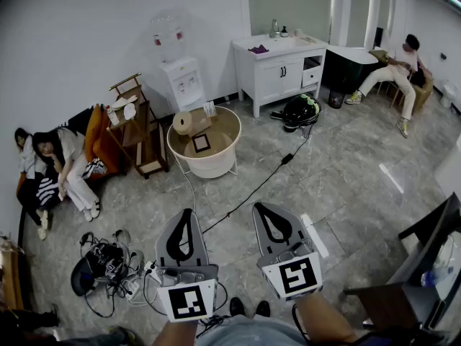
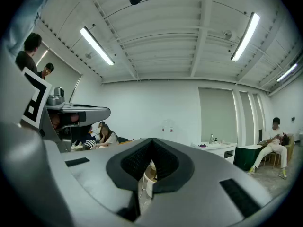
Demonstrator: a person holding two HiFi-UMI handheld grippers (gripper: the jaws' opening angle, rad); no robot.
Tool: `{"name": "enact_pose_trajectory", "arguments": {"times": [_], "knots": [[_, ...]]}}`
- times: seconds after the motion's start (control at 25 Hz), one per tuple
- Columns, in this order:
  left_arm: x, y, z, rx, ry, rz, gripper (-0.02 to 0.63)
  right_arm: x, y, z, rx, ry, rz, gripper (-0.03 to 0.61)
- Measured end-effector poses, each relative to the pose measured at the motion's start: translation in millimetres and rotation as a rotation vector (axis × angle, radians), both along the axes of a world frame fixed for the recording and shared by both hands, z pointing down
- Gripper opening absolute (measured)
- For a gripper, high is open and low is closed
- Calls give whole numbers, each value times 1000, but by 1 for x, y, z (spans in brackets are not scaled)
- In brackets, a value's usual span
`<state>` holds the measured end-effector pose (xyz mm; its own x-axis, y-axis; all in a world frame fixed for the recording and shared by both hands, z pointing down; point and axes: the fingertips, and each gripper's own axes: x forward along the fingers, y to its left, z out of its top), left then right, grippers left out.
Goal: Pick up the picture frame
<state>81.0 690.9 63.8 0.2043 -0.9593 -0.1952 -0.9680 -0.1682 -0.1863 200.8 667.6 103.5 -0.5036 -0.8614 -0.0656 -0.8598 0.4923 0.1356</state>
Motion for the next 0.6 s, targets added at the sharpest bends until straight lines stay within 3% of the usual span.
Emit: {"name": "enact_pose_trajectory", "arguments": {"times": [0.4,0.6], "knots": [[12,5,9,-5,7,-29,15,19,-1,3,3,-21,6,14],[11,-2,15,-24,-12,-42,15,19,-10,19,-66,-8,-8,14]]}}
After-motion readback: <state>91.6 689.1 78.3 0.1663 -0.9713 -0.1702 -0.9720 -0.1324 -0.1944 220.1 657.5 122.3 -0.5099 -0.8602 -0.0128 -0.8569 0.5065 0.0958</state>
